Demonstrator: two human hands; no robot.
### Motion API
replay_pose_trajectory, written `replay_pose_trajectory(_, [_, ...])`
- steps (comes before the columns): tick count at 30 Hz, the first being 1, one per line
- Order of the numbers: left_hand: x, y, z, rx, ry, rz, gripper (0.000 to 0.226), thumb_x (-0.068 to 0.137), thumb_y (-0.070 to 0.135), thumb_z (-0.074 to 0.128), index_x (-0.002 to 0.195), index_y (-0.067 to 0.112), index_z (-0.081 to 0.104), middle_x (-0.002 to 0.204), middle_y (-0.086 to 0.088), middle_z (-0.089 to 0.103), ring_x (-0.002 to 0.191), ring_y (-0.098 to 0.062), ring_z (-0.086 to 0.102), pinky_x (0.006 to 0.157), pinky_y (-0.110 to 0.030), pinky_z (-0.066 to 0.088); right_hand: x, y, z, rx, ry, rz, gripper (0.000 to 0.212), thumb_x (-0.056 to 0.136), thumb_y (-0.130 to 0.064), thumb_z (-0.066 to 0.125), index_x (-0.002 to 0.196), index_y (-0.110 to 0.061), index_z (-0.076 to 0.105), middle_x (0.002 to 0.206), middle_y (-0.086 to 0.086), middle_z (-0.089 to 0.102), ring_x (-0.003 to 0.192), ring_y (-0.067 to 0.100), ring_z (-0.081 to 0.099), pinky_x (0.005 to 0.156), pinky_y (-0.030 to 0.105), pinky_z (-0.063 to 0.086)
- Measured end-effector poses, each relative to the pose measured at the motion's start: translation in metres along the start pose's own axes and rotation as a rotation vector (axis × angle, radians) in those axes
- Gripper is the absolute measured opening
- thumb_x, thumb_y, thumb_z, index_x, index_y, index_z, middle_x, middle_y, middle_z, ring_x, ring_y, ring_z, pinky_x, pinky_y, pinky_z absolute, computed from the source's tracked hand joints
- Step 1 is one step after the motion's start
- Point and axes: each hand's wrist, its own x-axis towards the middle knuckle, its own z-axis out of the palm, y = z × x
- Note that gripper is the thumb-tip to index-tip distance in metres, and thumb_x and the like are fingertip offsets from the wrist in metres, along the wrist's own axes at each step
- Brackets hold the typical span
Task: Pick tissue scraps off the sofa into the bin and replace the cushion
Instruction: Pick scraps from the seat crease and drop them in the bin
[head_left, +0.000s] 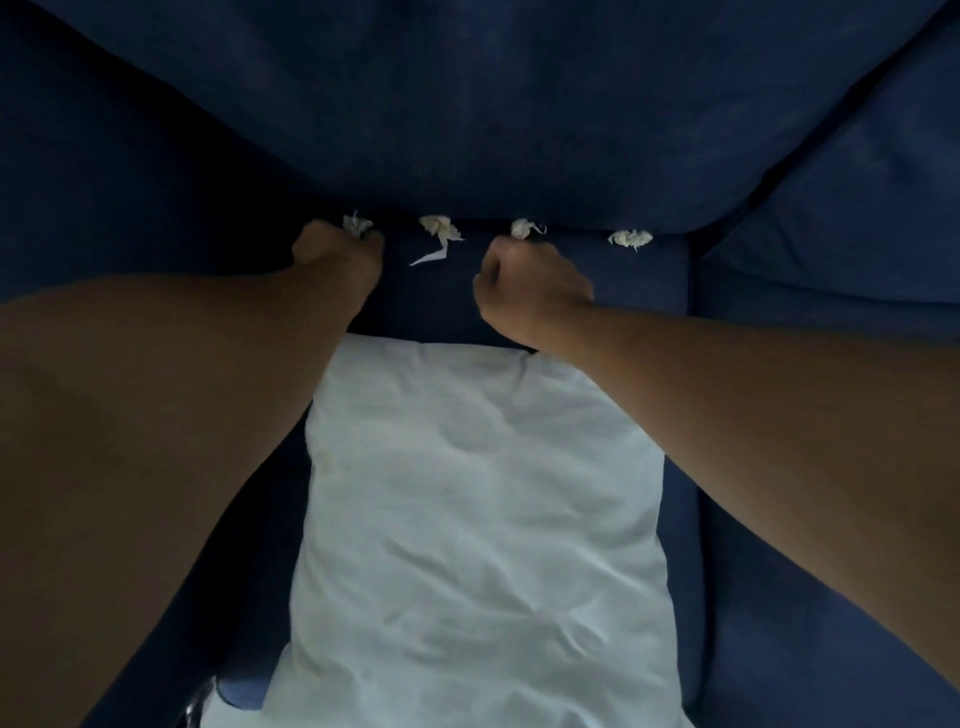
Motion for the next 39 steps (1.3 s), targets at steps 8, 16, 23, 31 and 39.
replay_pose_trajectory(8, [0.009,-0.011,0.01,-0.334,0.052,0.006,0.027,0.096,0.027,0.066,0.115,0.008,0.069,0.117,-0.001,0.068,0.107,-0.016,0.064,0.093,-0.025,0.052,0.033,-0.009,0.018,0.084,0.087,-0.028,0.022,0.099,-0.039,0.053,0.112,-0.026,0.065,0.109,-0.001,0.069,0.098,0.023,0.063,0.077,0.034,0.048])
replay_pose_trajectory(16, [-0.05,-0.019,-0.008,-0.4,0.003,0.048,0.006,0.09,0.026,0.075,0.091,0.024,0.069,0.09,0.008,0.067,0.083,-0.008,0.063,0.074,-0.02,0.049,0.076,-0.045,0.038,0.291,0.061,0.294,0.038,0.098,-0.045,0.062,0.12,-0.015,0.069,0.12,0.004,0.07,0.098,0.024,0.066,0.066,0.025,0.04])
replay_pose_trajectory(23, [-0.084,-0.042,-0.018,-0.344,0.032,0.197,0.013,0.089,0.027,0.072,0.103,0.028,0.07,0.089,0.014,0.065,0.075,0.002,0.06,0.053,-0.005,0.042,0.086,-0.055,0.05,0.256,0.096,0.321,0.032,0.105,-0.031,0.052,0.117,-0.009,0.072,0.121,0.01,0.071,0.108,0.026,0.067,0.075,0.029,0.05])
replay_pose_trajectory(31, [-0.086,-0.047,-0.03,-0.262,0.045,0.185,0.015,0.089,0.024,0.069,0.104,0.024,0.071,0.095,0.005,0.07,0.081,-0.011,0.066,0.062,-0.024,0.055,0.04,-0.047,0.038,0.213,0.11,0.121,0.016,0.098,-0.034,0.056,0.086,-0.024,0.06,0.098,0.002,0.069,0.087,0.024,0.064,0.07,0.029,0.047])
replay_pose_trajectory(39, [-0.104,-0.024,-0.053,0.024,-0.018,0.286,0.022,0.092,0.034,0.064,0.114,0.028,0.063,0.101,0.004,0.065,0.086,-0.021,0.065,0.075,-0.041,0.06,-0.016,-0.039,-0.001,0.011,0.174,0.035,0.013,0.099,-0.037,0.053,0.1,-0.026,0.06,0.103,-0.001,0.067,0.091,0.028,0.059,0.068,0.033,0.038])
